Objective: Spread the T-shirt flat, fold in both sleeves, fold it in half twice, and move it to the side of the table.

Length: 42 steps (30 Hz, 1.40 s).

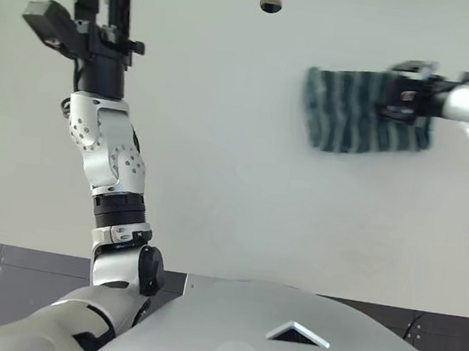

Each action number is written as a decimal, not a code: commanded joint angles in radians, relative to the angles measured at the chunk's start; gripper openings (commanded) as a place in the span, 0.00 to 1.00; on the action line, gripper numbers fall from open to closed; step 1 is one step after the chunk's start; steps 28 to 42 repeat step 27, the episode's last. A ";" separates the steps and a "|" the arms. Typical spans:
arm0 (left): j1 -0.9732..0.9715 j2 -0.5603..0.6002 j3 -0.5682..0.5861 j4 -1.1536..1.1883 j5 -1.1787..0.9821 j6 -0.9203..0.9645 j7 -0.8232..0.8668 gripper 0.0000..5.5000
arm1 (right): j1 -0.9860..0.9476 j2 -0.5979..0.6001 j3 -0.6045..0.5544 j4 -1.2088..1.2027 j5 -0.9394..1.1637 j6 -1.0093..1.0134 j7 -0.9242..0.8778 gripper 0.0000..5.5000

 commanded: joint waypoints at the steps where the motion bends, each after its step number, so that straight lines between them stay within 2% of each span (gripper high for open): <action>1: -0.081 0.009 0.063 0.039 -0.043 -0.020 0.048 0.40 | -0.043 -0.197 0.018 0.183 -0.091 0.092 0.114 0.71; 3: -0.092 0.020 0.064 0.054 -0.059 -0.002 0.030 0.40 | -0.076 -0.178 0.018 0.210 -0.130 0.110 -0.027 0.71; 5: -0.110 0.022 0.066 0.095 -0.077 0.028 0.025 0.40 | -0.122 -0.096 -0.028 0.201 -0.115 0.031 -0.236 0.71; 9: -0.207 0.028 0.027 0.243 0.060 -0.030 0.098 0.40 | -0.212 0.175 -0.271 0.152 0.102 -0.162 -0.676 0.71; 10: -0.243 0.036 0.018 0.294 0.122 -0.064 0.147 0.40 | -0.209 0.237 -0.327 0.127 0.166 -0.218 -0.715 0.71; 12: -0.318 0.042 0.000 0.405 0.206 -0.069 0.238 0.40 | -0.186 0.385 -0.483 0.063 0.390 -0.271 -0.666 0.71; 14: -0.392 0.039 -0.028 0.494 0.255 -0.064 0.271 0.40 | -0.165 0.518 -0.621 -0.009 0.620 -0.210 -0.576 0.71; 17: -0.476 0.038 -0.066 0.568 0.355 -0.135 0.355 0.40 | -0.148 0.630 -0.723 -0.061 0.780 -0.100 -0.543 0.71; 19: -0.500 0.029 -0.084 0.576 0.387 -0.158 0.390 0.40 | -0.134 0.659 -0.745 -0.084 0.807 -0.075 -0.530 0.71; 20: -0.491 0.008 -0.082 0.540 0.324 -0.178 0.314 0.40 | -0.119 0.669 -0.745 -0.113 0.812 -0.072 -0.518 0.71; 22: -0.473 -0.012 -0.082 0.494 0.274 -0.199 0.264 0.40 | -0.075 0.680 -0.737 -0.196 0.801 -0.081 -0.506 0.71; 24: -0.440 -0.077 -0.038 0.396 0.068 -0.094 0.161 0.40 | -0.015 0.681 -0.717 -0.299 0.771 -0.090 -0.506 0.71; 26: -0.361 -0.124 -0.055 0.286 -0.003 -0.088 0.105 0.40 | 0.058 0.682 -0.696 -0.412 0.757 -0.065 -0.498 0.71; 27: -0.329 -0.129 -0.083 0.256 0.023 -0.084 0.104 0.40 | 0.097 0.677 -0.684 -0.471 0.746 -0.049 -0.495 0.71; 42: -0.329 -0.129 -0.083 0.256 0.023 -0.084 0.104 0.40 | 0.097 0.677 -0.684 -0.471 0.746 -0.049 -0.495 0.71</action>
